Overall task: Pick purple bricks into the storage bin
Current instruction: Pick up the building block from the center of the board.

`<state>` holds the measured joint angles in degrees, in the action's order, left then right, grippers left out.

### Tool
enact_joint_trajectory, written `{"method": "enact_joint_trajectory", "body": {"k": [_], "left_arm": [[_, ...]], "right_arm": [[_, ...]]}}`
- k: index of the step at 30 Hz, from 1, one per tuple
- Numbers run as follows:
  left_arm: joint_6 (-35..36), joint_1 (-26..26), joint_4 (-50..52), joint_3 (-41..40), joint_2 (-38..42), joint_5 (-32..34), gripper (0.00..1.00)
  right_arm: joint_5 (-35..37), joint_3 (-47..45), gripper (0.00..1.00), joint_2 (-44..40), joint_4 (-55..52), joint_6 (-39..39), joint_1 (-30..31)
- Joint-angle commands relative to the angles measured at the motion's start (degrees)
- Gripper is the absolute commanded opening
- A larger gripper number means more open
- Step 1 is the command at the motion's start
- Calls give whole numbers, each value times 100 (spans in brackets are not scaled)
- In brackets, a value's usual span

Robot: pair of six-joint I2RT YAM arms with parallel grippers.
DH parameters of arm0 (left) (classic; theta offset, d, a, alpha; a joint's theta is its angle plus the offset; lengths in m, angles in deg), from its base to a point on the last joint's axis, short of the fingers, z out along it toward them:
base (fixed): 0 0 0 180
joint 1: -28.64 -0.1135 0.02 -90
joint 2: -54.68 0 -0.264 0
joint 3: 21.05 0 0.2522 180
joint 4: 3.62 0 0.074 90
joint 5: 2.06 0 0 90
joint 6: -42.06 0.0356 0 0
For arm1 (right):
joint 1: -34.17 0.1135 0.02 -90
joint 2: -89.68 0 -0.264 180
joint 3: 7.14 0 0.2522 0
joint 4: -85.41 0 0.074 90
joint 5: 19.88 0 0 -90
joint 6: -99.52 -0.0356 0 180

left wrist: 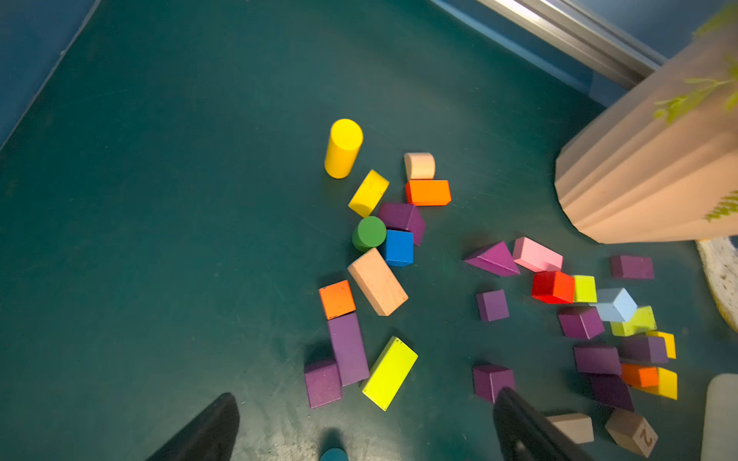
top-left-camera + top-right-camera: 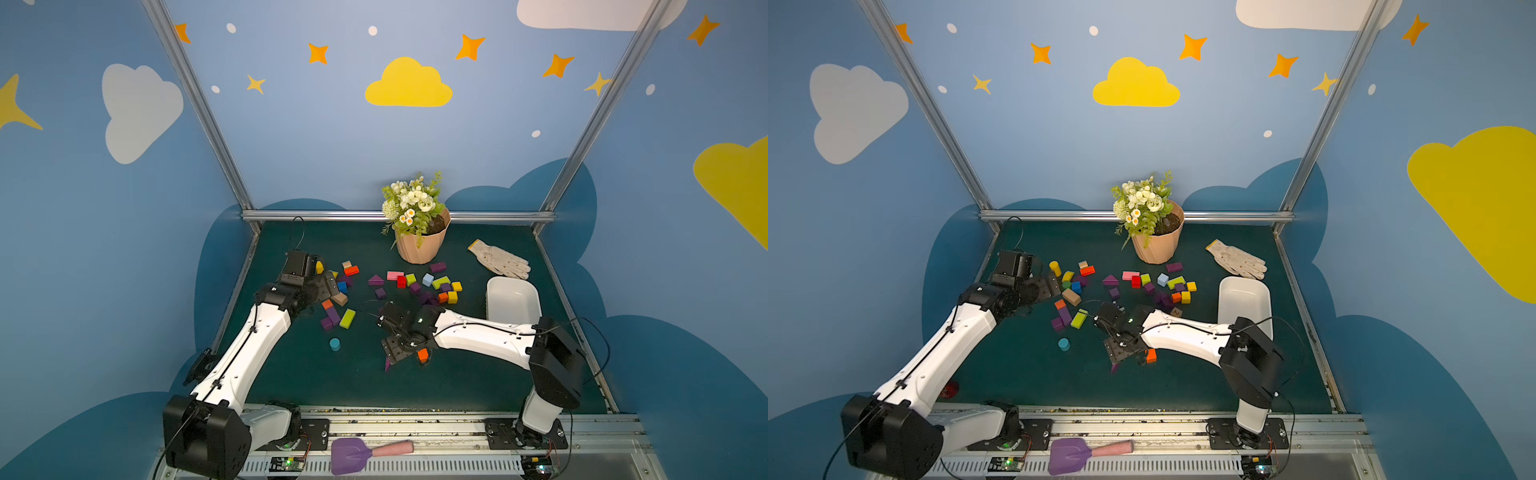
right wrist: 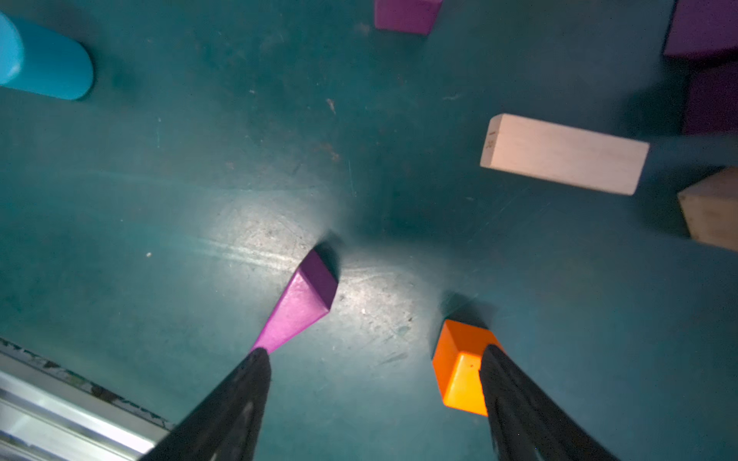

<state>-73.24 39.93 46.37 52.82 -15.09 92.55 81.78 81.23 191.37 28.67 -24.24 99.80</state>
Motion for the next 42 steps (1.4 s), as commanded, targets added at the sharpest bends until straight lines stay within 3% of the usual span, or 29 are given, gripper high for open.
{"method": "enact_joint_trajectory", "body": {"k": [1,13,29,42], "left_arm": [[-275,-58,187,81,143,264,100],[-616,-243,220,23,316,440,100],[-660,-347,148,-26,346,247,100],[-668,-382,69,-87,351,155,100]], "right_arm": [[297,360,83,176,-569,-535,239],[199,709,75,638,-950,-1406,524],[-74,1192,65,1393,-865,-894,471],[-130,949,47,1420,-692,-731,449]]}}
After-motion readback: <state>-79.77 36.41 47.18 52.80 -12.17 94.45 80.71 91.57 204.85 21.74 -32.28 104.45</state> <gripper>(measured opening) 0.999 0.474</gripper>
